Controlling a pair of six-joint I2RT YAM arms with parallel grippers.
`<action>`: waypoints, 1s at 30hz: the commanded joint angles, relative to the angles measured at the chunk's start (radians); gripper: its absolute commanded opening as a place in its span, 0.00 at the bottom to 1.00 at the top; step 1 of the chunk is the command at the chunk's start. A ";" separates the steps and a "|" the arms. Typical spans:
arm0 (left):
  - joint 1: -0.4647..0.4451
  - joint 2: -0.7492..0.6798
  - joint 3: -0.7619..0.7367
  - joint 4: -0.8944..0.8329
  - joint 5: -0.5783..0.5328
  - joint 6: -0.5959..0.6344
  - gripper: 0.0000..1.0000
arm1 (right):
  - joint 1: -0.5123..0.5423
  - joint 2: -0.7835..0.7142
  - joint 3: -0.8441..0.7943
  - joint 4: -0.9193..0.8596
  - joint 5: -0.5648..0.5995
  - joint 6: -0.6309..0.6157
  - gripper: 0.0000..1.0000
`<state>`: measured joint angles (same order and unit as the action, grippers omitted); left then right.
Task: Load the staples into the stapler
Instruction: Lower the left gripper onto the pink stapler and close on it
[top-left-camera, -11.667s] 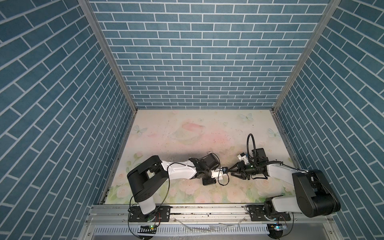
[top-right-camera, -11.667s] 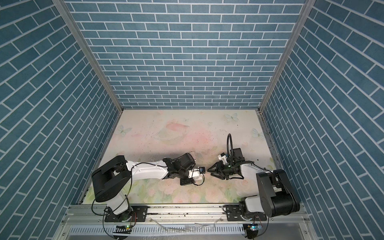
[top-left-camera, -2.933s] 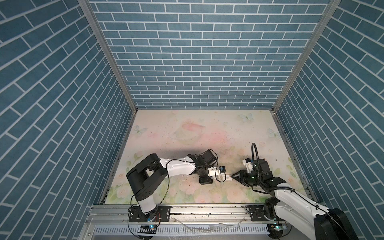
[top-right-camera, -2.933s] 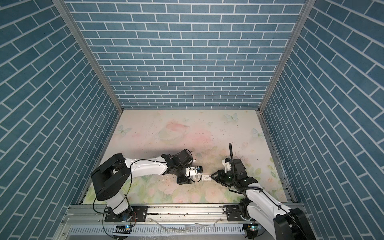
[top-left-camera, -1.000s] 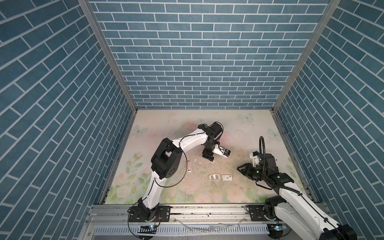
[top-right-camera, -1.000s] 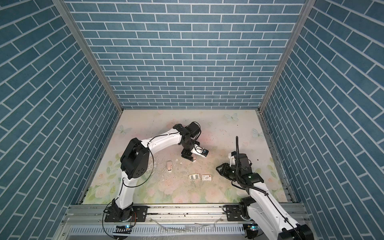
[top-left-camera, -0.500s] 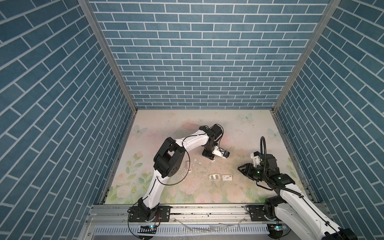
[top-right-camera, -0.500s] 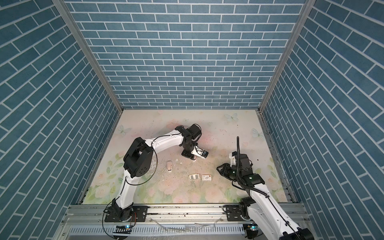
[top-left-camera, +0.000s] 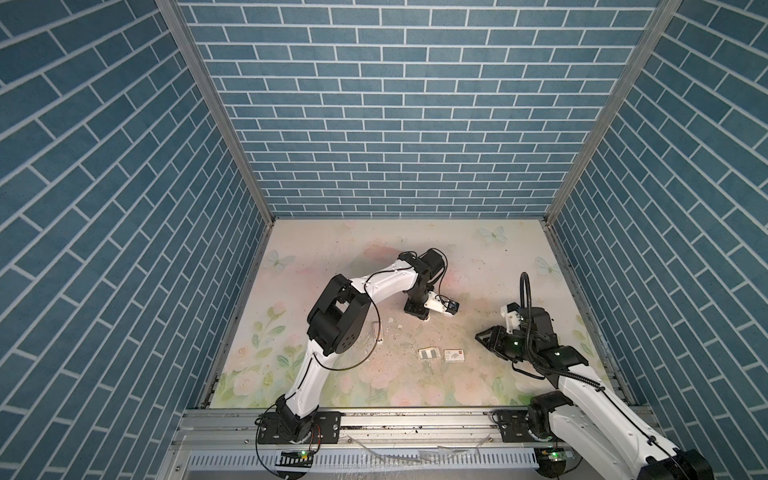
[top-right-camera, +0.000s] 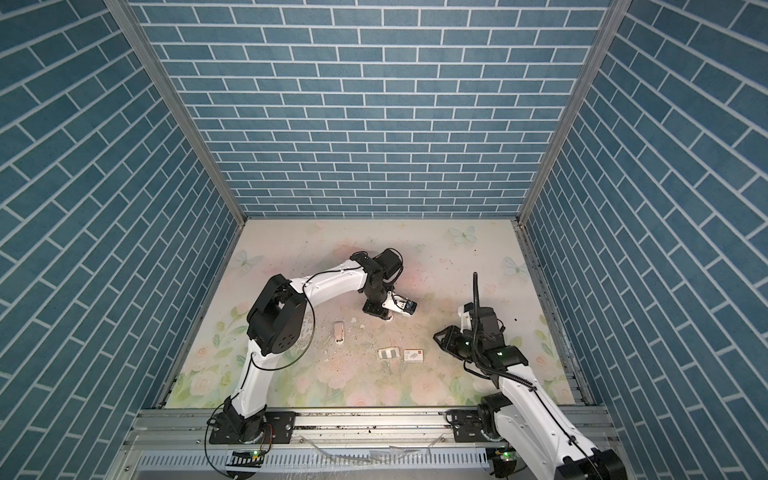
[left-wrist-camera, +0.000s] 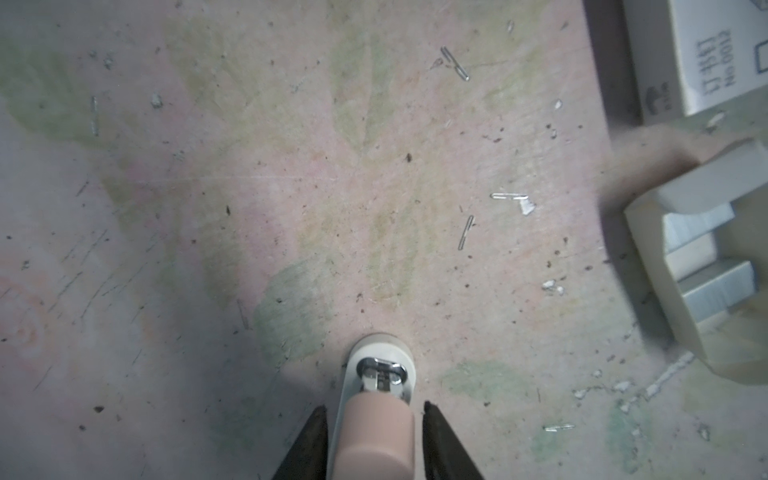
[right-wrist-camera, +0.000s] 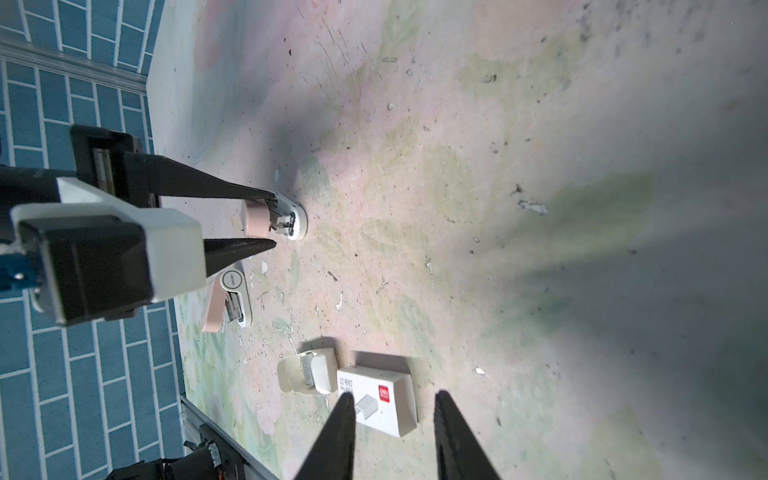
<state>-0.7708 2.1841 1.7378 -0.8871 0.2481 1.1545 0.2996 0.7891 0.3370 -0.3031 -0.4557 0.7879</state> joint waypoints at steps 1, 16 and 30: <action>0.002 -0.033 0.003 -0.038 0.008 -0.030 0.45 | -0.005 0.012 -0.004 0.021 0.007 -0.004 0.33; 0.012 -0.053 -0.024 -0.006 0.025 -0.100 0.48 | -0.014 0.077 0.013 0.050 -0.018 -0.030 0.33; 0.007 -0.052 -0.030 -0.017 0.052 -0.113 0.35 | -0.016 0.103 0.017 0.065 -0.036 -0.035 0.33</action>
<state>-0.7639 2.1578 1.7252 -0.8799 0.2836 1.0462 0.2886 0.8837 0.3374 -0.2520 -0.4751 0.7769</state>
